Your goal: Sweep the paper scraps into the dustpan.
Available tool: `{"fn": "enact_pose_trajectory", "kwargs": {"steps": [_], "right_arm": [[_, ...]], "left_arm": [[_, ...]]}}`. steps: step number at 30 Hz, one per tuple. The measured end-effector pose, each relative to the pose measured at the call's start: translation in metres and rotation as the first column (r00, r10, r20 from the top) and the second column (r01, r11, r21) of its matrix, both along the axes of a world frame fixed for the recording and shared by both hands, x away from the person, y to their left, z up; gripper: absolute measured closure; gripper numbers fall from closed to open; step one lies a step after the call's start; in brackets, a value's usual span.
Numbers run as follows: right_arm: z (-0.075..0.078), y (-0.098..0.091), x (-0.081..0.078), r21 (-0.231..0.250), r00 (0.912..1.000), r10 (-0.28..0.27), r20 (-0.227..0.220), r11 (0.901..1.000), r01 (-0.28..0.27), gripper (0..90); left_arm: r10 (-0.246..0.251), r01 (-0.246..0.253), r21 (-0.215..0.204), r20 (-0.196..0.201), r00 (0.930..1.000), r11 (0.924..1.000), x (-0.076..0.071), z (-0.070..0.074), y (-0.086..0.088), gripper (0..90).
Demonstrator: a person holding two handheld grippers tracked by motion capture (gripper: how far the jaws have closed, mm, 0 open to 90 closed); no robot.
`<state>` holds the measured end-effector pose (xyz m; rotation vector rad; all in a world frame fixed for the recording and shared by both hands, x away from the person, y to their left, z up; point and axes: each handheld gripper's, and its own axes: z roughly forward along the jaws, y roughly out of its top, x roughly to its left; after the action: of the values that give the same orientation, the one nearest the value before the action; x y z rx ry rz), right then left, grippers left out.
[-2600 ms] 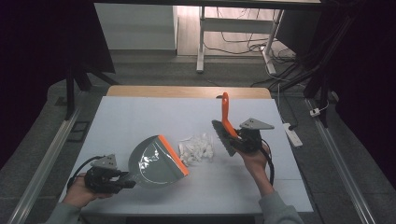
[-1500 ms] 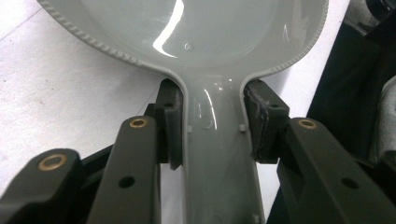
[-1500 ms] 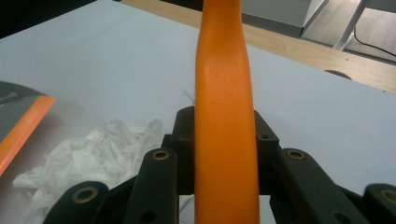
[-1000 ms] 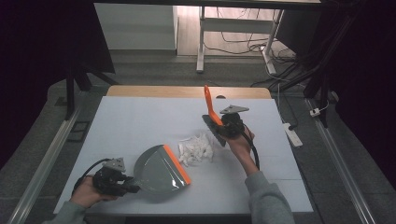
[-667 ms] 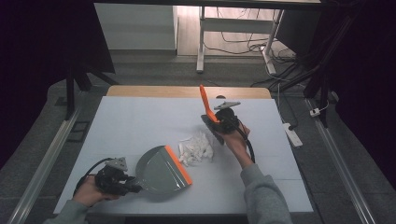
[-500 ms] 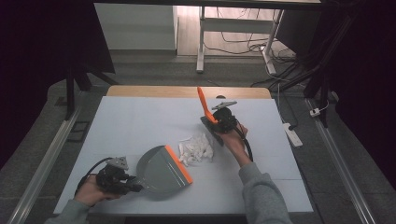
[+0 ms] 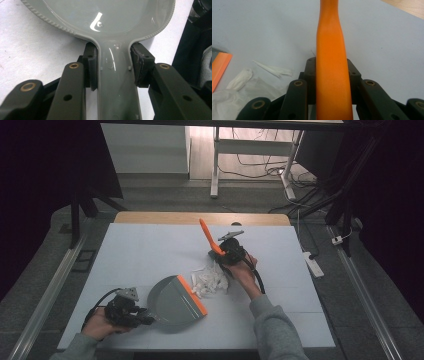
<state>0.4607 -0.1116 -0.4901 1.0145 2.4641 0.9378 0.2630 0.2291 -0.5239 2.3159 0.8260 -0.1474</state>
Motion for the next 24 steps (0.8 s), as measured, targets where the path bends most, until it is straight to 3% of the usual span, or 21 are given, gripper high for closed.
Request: {"fn": "enact_pose_trajectory", "kwargs": {"steps": [24], "right_arm": [[-0.002,0.030,-0.027,0.001,0.9949,0.100,0.003,0.9950,-0.100,70.6]], "left_arm": [[0.001,-0.001,0.000,-0.001,1.0000,1.0000,0.000,0.000,-0.002,61.2]]}}
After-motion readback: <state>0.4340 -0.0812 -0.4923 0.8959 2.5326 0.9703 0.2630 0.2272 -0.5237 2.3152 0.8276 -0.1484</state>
